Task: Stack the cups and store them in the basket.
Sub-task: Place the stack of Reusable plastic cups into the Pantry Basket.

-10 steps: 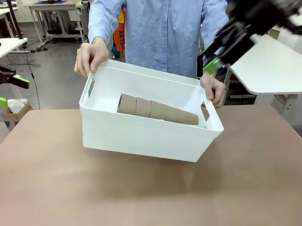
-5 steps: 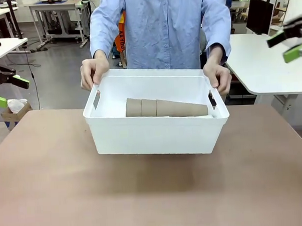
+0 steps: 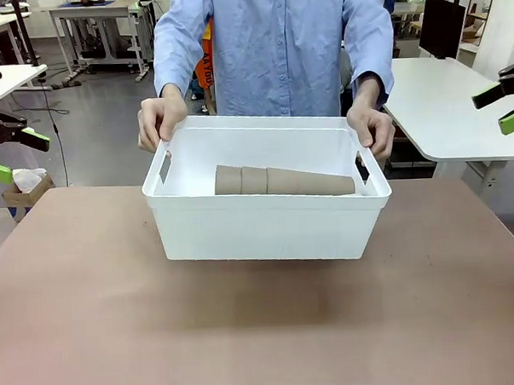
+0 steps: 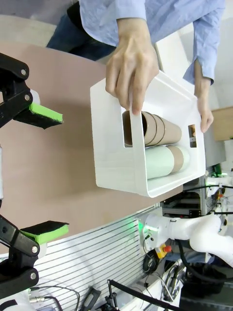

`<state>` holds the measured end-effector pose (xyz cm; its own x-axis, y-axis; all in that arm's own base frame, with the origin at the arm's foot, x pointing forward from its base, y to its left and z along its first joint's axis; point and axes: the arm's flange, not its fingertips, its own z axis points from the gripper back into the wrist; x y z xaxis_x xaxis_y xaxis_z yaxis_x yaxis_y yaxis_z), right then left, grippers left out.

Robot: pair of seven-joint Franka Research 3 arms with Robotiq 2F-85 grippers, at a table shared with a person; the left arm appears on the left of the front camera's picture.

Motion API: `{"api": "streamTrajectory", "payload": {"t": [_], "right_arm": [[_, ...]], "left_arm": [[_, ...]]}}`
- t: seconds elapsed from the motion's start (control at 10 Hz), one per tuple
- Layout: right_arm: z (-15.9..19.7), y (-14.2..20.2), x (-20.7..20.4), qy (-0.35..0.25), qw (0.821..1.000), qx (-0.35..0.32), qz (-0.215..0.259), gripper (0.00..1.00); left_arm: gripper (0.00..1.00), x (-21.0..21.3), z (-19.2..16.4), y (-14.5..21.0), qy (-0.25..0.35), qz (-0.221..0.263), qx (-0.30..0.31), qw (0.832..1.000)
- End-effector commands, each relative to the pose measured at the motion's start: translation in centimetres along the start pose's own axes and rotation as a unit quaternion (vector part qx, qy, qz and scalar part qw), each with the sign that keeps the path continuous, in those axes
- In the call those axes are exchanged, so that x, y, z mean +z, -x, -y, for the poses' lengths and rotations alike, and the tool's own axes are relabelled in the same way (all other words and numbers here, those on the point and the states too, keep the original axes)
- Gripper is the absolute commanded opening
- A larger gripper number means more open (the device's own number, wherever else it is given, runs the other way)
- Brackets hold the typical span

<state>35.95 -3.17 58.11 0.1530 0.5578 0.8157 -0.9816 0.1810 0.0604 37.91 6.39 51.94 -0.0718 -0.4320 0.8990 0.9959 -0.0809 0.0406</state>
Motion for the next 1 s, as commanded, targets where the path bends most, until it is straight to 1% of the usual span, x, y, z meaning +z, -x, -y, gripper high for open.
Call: {"api": "streamTrajectory", "payload": {"t": [0.0,0.9], "right_arm": [[0.03,-0.31,0.14,-0.005,1.000,0.006,0.015,1.00],[0.03,-0.31,0.14,-0.005,1.000,0.006,0.015,1.00]], "left_arm": [[1.00,0.09,0.06,-0.29,0.004,0.000,0.005,1.000],[1.00,0.09,0.06,-0.29,0.004,0.000,0.005,1.000]]}}
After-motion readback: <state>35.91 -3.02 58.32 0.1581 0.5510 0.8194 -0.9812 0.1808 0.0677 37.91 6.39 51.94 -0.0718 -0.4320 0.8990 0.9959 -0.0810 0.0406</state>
